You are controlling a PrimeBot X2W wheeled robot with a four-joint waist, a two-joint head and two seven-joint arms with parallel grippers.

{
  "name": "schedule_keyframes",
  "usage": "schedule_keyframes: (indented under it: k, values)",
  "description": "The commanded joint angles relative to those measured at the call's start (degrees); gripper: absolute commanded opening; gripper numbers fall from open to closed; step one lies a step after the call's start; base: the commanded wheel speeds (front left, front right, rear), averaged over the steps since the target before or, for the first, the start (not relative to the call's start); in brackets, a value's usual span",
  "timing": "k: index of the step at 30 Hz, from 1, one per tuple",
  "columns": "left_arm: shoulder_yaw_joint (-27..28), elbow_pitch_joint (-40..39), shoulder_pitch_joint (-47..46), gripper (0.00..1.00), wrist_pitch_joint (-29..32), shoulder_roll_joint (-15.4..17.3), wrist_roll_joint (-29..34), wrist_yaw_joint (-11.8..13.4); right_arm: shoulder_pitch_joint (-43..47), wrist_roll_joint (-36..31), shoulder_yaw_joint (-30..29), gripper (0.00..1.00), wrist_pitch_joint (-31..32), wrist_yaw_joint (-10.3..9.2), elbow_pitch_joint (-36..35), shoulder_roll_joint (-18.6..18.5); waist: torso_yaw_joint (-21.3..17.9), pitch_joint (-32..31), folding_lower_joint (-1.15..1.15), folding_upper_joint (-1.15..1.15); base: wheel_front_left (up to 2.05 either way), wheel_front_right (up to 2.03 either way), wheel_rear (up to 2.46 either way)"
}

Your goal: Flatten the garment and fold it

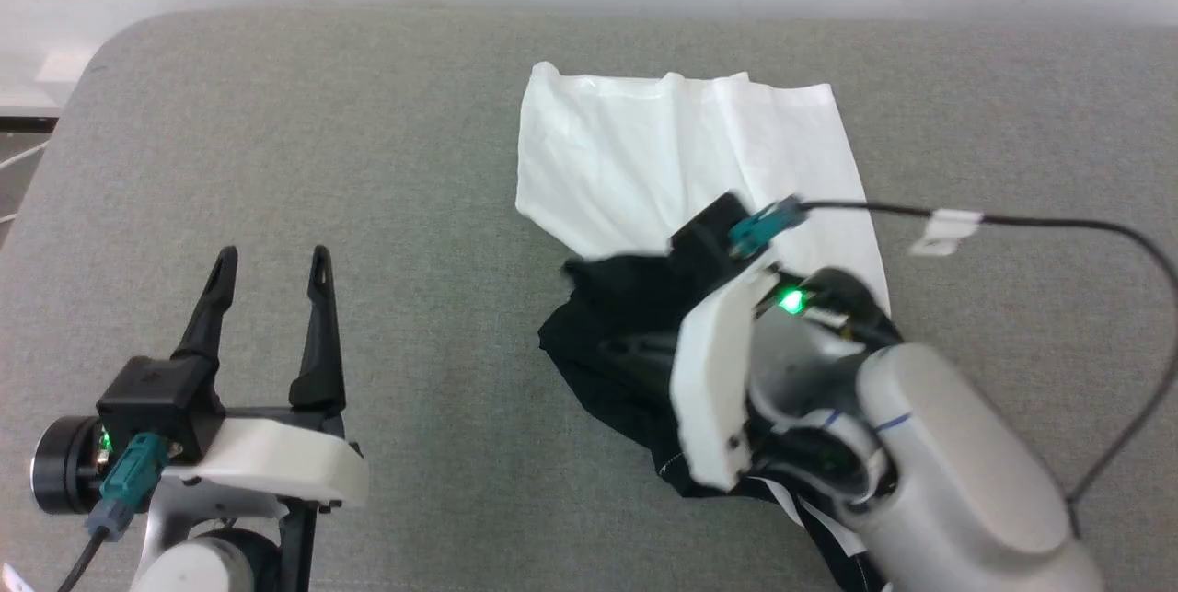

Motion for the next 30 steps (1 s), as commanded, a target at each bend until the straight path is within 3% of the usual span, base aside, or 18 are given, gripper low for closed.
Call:
schedule_keyframes:
  k: [1, 6, 12, 14, 15, 24, 30]
  values:
    - [0.0, -0.2, 0.7, 1.00, 0.1, 0.1, 0.5, 0.3, 1.2, 0.5, 0.9, 0.00, 0.3, -0.05, 0.2, 1.0, 0.1, 0.2, 0.00, 0.00, 0.00, 0.00, 0.00]
    - [-0.3, 0.1, 0.7, 1.00, 0.0, -0.1, 0.4, 0.3, 4.3, 0.9, 3.6, 0.00, 1.9, -0.05, 2.4, 3.3, 0.6, 0.6, 0.00, 0.00, 0.00, 0.00, 0.00]
    - [-0.6, 0.6, 0.7, 1.00, -0.1, -0.6, 0.3, 0.6, 7.9, -3.7, 4.2, 0.00, 0.3, -0.05, 7.5, 4.1, 0.8, 1.2, 0.00, 0.00, 0.00, 0.00, 0.00]
    - [-0.7, 0.9, 0.8, 1.00, -0.1, -0.7, 0.3, 0.7, 8.5, -4.5, 4.2, 0.47, -1.3, -0.05, 8.6, 4.2, 0.8, 1.2, 0.00, 0.00, 0.00, 0.00, 0.00]
    - [-0.7, 1.1, 0.8, 1.00, -0.2, -0.7, 0.2, 0.7, 8.7, -4.7, 4.0, 1.00, -2.7, -0.05, 8.8, 4.2, 0.8, 1.2, 0.00, 0.00, 0.00, 0.00, 0.00]
    - [0.1, 2.8, 1.9, 1.00, -0.1, 0.0, -0.4, 1.1, 8.9, -5.1, 3.3, 1.00, -20.4, -0.05, 3.4, 3.9, 0.3, -0.8, 0.00, 0.00, 0.00, 0.00, 0.00]
    - [1.1, 3.2, 3.8, 1.00, 0.2, 0.8, -0.9, 2.1, 11.9, -9.9, -4.0, 1.00, -31.3, -0.05, -0.3, 2.8, -0.5, -2.6, 0.00, 0.00, 0.00, 0.00, 0.00]
